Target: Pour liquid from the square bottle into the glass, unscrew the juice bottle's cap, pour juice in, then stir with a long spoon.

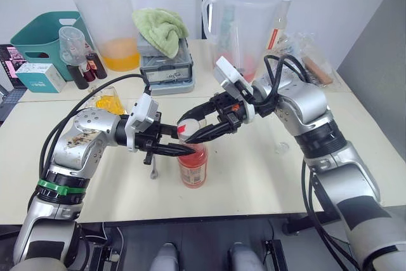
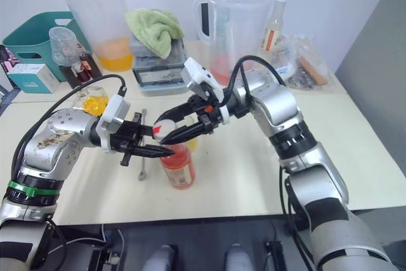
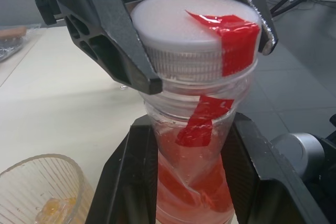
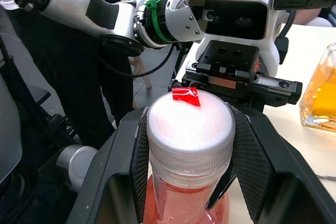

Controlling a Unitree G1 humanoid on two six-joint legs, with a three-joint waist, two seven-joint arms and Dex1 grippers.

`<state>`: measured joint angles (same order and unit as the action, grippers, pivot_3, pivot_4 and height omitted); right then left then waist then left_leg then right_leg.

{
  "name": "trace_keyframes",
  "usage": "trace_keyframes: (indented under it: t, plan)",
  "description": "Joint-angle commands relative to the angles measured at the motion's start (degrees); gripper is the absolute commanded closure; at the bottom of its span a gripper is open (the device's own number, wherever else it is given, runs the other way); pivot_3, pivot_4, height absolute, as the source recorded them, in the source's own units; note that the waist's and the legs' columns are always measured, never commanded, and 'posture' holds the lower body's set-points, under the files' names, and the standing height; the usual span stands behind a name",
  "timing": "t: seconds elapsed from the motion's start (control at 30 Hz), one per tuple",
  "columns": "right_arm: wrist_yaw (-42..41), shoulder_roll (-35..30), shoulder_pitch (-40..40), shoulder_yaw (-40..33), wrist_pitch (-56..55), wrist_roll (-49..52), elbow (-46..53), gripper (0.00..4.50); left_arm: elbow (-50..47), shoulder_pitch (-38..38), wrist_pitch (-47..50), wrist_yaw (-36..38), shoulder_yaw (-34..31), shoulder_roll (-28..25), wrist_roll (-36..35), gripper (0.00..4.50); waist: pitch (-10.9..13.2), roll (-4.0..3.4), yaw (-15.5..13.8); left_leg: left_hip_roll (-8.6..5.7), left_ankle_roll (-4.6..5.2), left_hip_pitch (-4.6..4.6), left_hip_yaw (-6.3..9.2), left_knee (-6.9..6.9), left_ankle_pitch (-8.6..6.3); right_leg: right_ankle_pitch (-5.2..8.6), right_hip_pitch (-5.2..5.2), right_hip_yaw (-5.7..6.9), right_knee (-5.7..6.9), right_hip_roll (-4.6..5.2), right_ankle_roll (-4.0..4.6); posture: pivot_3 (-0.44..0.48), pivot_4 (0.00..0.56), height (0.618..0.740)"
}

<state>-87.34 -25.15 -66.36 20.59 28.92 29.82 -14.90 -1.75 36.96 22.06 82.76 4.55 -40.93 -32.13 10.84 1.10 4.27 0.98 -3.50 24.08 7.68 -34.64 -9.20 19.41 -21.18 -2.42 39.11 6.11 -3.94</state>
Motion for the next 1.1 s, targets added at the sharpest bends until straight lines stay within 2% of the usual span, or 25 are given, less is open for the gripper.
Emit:
trace_keyframes:
  t: [0.03, 0.63, 1.1]
  plan:
    - [-0.6, 0.2, -1.0, -1.6, 0.1, -1.4, 0.1, 2.79, -0.5, -1.3, 0.6, 0.4, 0.0, -1.0, 0.6, 3.17, 0.0, 0.0, 0.0, 0.0, 0.0, 0.0, 0.0, 0.0, 0.0, 0.0, 0.0, 0.0, 0.02, 0.0, 0.0, 0.0, 0.15, 0.74]
    - [6.3, -0.5, -1.3, -11.3, 9.6, 5.7, 10.4, 2.79, -0.8, -1.9, 0.7, 1.1, 0.5, -1.2, 0.9, 3.17, 0.0, -0.01, -0.2, -0.02, -0.02, 0.21, 0.02, -0.06, 0.01, 0.0, -0.15, 0.0, 0.04, 0.0, 0.0, 0.0, 0.15, 0.74]
    - [9.9, -0.7, 1.5, -11.8, 9.6, 5.8, 13.4, 2.79, 0.5, -2.3, -1.7, 2.3, 1.9, -1.3, 2.6, 3.17, 0.0, -0.01, -0.2, -0.03, -0.02, 0.22, 0.02, -0.08, 0.01, 0.0, -0.15, 0.0, 0.04, 0.0, 0.0, 0.0, 0.15, 0.74]
